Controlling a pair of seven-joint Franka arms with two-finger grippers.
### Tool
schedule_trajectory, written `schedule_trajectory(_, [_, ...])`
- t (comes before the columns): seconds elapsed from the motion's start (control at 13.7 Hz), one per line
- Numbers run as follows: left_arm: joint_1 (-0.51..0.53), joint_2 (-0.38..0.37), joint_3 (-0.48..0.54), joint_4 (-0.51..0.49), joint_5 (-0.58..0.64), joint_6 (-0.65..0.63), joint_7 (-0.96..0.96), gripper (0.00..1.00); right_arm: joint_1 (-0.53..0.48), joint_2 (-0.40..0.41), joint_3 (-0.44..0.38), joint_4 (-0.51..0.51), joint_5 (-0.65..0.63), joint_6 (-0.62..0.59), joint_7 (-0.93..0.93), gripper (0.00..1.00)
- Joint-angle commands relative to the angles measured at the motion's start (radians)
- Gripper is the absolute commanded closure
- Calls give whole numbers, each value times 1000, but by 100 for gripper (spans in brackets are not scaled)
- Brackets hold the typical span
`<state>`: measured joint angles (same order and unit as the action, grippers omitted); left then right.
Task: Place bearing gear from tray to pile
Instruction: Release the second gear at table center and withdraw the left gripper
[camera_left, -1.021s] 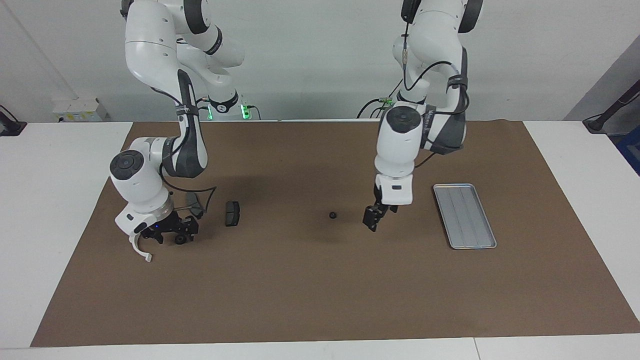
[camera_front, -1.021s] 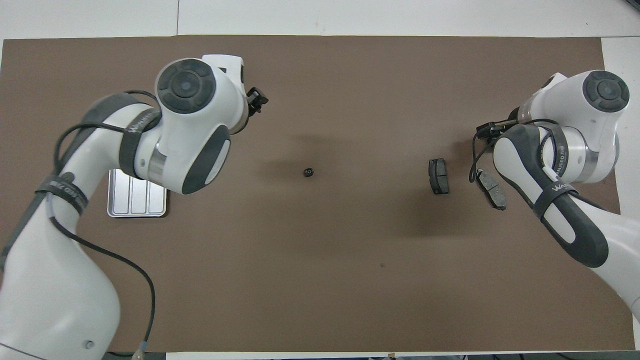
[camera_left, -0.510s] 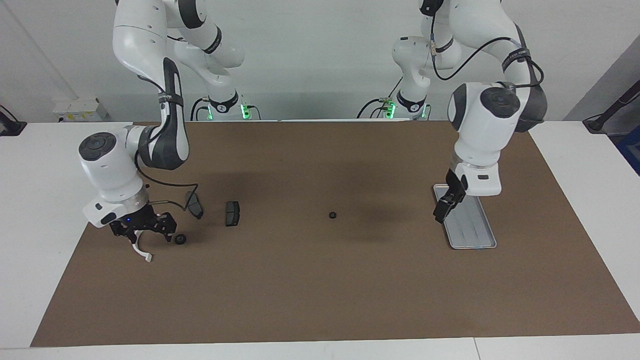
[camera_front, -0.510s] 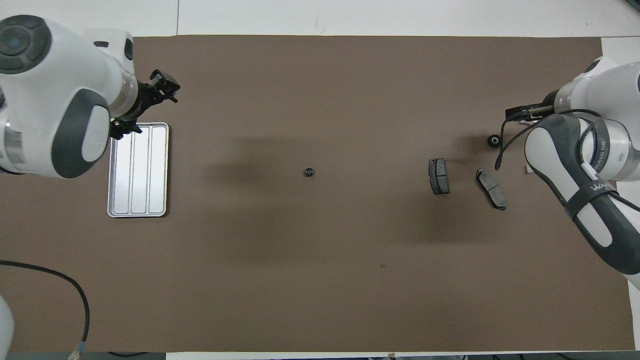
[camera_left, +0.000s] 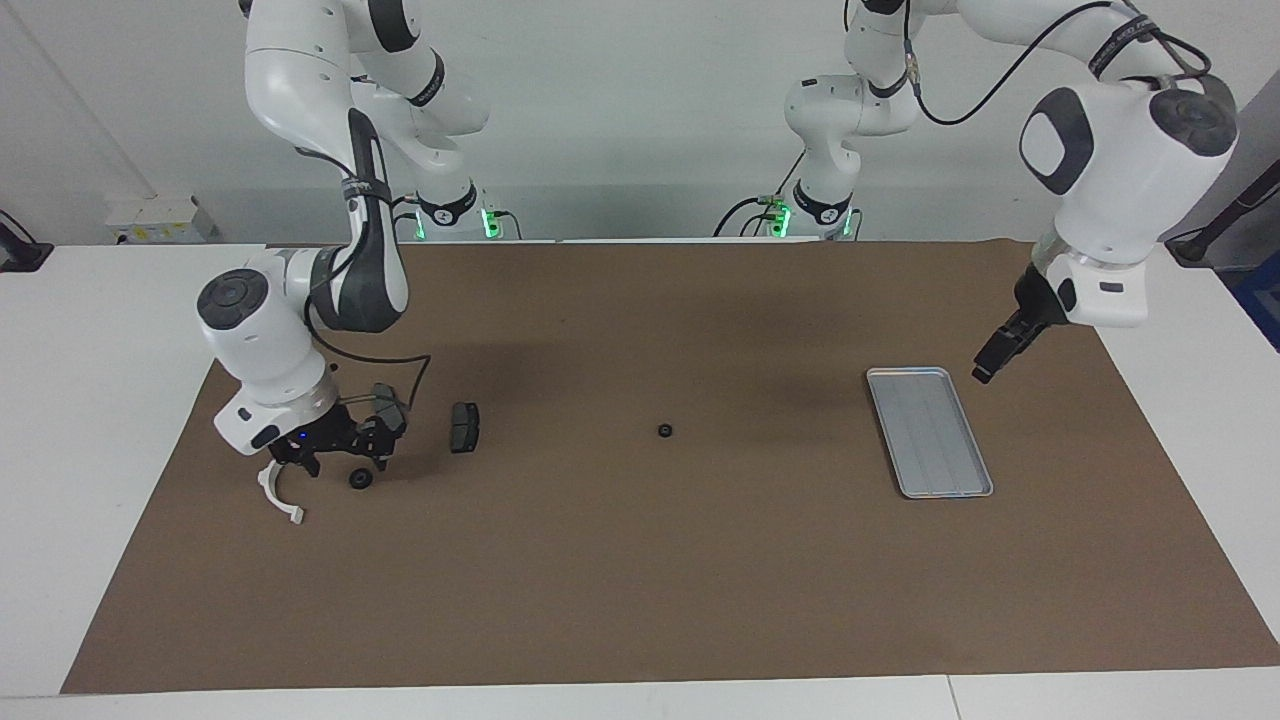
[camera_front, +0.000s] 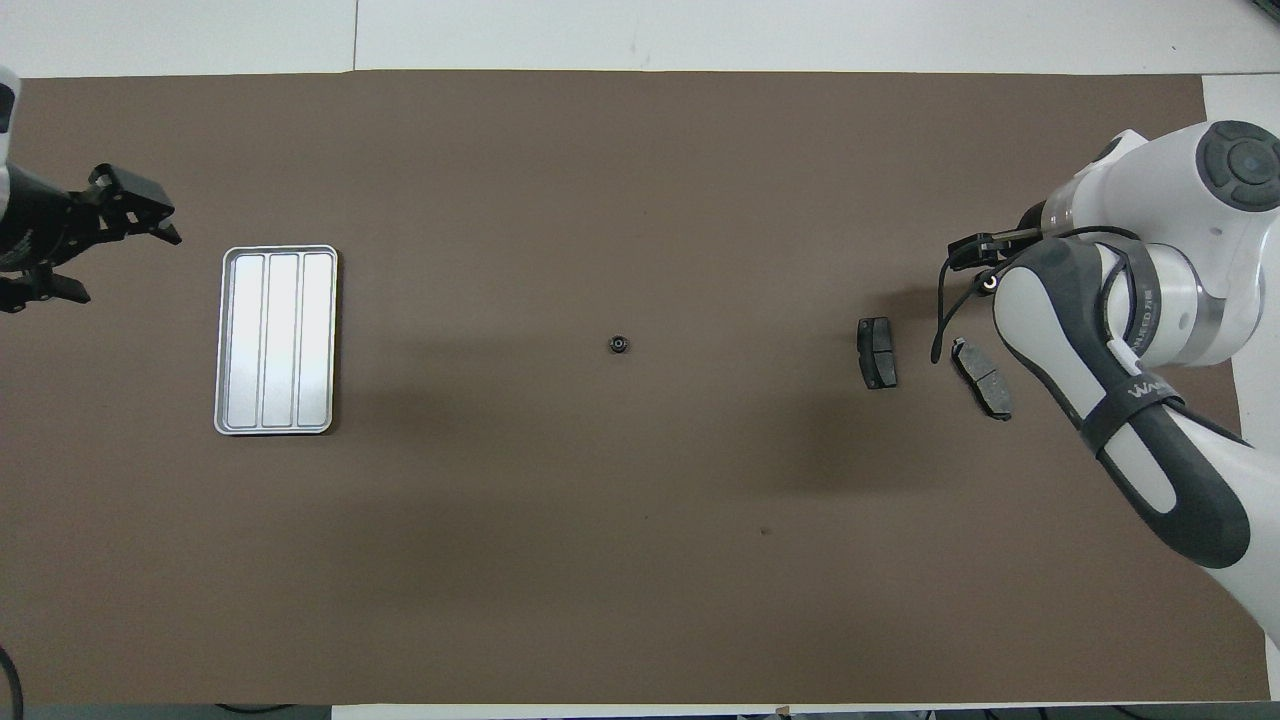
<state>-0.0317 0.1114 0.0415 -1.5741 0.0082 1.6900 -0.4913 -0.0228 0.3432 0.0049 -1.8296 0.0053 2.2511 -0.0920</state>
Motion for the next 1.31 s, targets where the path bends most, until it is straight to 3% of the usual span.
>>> schedule_trajectory(0.0, [13, -56, 12, -14, -14, -70, 92, 0, -14, -72, 9, -42, 19, -33, -9, 0])
schedule_trajectory(0.29, [21, -85, 15, -21, -14, -121, 160, 0, 21, -110, 10, -37, 12, -85, -2, 0])
schedule_trajectory(0.58, [30, -108, 12, -46, -17, -179, 181, 0, 59, -128, 10, 48, 12, -175, 64, 0])
schedule_trajectory(1.02, [30, -153, 14, -122, -17, -147, 281, 0, 63, -250, 10, 82, 10, -363, 113, 0])
schedule_trajectory(1.24, [32, -153, 14, -122, -17, -136, 281, 0, 173, -242, 24, 81, 24, -343, 236, 0])
